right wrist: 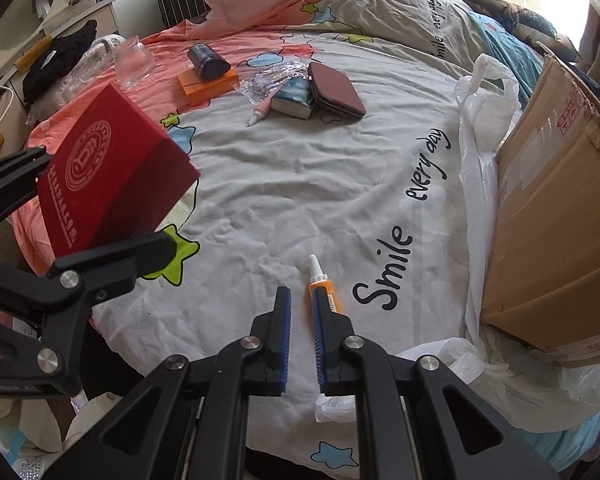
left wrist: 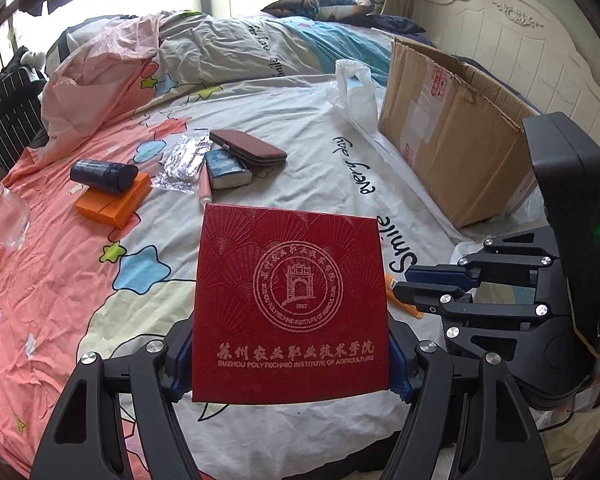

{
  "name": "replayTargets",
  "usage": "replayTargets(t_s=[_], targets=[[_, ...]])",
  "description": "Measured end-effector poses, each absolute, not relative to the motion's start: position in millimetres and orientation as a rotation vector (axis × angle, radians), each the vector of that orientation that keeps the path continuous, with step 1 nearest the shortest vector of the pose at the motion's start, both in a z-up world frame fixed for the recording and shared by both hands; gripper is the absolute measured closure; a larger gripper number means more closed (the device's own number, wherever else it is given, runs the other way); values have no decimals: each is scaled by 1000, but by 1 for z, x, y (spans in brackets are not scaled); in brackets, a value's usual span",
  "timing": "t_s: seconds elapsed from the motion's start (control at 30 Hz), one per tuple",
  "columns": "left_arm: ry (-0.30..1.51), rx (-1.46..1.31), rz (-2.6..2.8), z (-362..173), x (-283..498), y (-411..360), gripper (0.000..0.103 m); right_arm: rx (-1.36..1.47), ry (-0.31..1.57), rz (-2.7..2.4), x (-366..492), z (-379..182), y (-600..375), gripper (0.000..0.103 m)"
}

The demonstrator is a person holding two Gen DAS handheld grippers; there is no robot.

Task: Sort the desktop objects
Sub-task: 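Lift the orange tube with the right tool while the left tool carries the red box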

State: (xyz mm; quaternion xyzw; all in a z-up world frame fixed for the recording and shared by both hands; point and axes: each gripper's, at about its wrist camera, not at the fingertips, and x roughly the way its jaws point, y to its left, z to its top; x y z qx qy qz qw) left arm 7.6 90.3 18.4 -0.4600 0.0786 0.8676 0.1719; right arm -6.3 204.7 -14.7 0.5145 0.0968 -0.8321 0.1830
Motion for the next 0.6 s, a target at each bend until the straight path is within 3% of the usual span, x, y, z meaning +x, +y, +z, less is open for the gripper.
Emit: replayTargets(t_s=[0.13,0.2,0.27,0.33,0.6], targets=[[216,-1325,2454,12,8,89,29,1462,280,-2343,-8,-20,203,88],[215,-1334,2450,9,8,89,29,1469,278,-2339,-10,-23,203,76],[214,-1342,2445,5,8,89,29,1471,280,-2336,-10,-26,203,56],[213,-1351,2438,2,7,89,29,1469,290,-2335,-10,-28,202,49],[185,-1390,2405,-11,1,90,29,1505,311,-2333,-21,-39,204,45]])
